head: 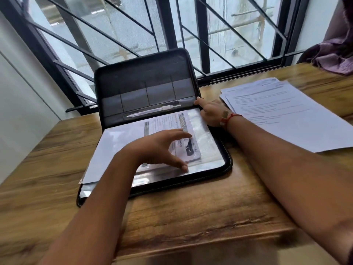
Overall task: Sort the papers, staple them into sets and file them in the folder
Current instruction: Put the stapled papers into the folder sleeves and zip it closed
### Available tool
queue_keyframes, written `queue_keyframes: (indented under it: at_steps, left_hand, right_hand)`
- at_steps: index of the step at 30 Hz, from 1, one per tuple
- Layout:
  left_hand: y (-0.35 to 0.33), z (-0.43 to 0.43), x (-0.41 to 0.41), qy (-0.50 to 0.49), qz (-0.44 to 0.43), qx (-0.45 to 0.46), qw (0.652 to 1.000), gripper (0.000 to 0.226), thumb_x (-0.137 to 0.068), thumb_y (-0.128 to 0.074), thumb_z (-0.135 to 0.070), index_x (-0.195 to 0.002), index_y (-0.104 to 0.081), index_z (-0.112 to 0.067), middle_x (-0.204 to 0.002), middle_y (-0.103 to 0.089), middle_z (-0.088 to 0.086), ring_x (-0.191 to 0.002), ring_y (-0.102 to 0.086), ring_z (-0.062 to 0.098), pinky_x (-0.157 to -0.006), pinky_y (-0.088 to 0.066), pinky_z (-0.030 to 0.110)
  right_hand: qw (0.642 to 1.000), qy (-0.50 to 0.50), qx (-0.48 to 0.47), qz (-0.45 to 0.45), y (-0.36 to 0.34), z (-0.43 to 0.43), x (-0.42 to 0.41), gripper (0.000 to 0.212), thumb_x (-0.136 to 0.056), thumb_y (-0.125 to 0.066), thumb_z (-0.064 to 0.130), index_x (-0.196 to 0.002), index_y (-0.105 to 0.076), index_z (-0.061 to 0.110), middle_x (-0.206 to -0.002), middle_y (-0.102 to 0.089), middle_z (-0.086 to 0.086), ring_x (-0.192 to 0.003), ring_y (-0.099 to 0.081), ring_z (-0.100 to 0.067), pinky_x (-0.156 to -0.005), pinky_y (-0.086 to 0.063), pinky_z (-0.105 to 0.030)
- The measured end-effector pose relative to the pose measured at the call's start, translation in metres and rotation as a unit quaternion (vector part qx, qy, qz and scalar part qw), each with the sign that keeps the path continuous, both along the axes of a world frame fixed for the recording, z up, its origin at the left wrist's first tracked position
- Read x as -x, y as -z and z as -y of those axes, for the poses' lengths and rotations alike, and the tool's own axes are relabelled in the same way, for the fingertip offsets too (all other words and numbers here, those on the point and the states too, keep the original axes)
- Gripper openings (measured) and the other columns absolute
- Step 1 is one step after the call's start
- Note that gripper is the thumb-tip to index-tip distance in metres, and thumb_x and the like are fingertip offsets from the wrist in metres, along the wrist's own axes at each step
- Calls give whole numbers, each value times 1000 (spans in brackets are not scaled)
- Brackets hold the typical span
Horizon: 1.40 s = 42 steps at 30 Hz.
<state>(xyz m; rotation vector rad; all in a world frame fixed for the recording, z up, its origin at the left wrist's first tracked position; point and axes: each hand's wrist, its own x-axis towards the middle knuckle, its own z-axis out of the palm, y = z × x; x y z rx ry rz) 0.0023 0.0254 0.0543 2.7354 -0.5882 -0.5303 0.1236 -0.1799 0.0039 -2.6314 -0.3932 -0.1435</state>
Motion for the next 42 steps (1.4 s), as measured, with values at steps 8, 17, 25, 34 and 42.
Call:
queue_keyframes:
  at_steps: [8,17,25,34,42]
  left_hand:
    - [-2,2,16,-6,68,26,997,67,-73,-85,-37,-134,-58,-37,-154,-41,-16,-139,-36,4,-108,-23,20]
    - [11,1,32,-2,158,92,983,31,-87,-69,-17,-118,-73,-24,-124,-68,-12,-116,-57,-5,-101,-43,14]
    - [11,1,31,-65,252,137,956,13,-82,-81,-23,-95,-79,-20,-88,-71,-14,-84,-64,-7,-82,-52,18]
    - [-8,-6,19,-94,266,190,940,13,-89,-75,-28,-101,-78,-25,-85,-72,-11,-78,-63,4,-75,-46,20]
    - [-43,5,0,-108,422,89,896,15,-97,-60,-30,-109,-68,-36,-92,-73,-10,-86,-68,17,-79,-56,40]
  right_hand:
    - [999,-3,12,-36,-2,2,2,49,-96,-38,11,-143,-38,25,-125,-60,-16,-117,-51,-34,-93,-39,-39]
    - [999,-24,15,-33,-1,7,5,55,-92,-46,9,-143,-38,24,-135,-57,-9,-136,-34,-30,-104,-33,-37]
    - [999,-34,-17,-36,-1,10,7,59,-89,-46,3,-144,-39,26,-127,-59,-6,-134,-34,-27,-91,-31,-28]
    - [996,-11,-56,-65,-2,17,8,60,-86,-53,15,-142,-39,31,-116,-61,-14,-109,-55,-33,-95,-47,-36]
    - [994,-18,-76,-73,0,18,4,57,-82,-50,21,-137,-42,33,-116,-62,-15,-101,-60,-34,-92,-50,-40]
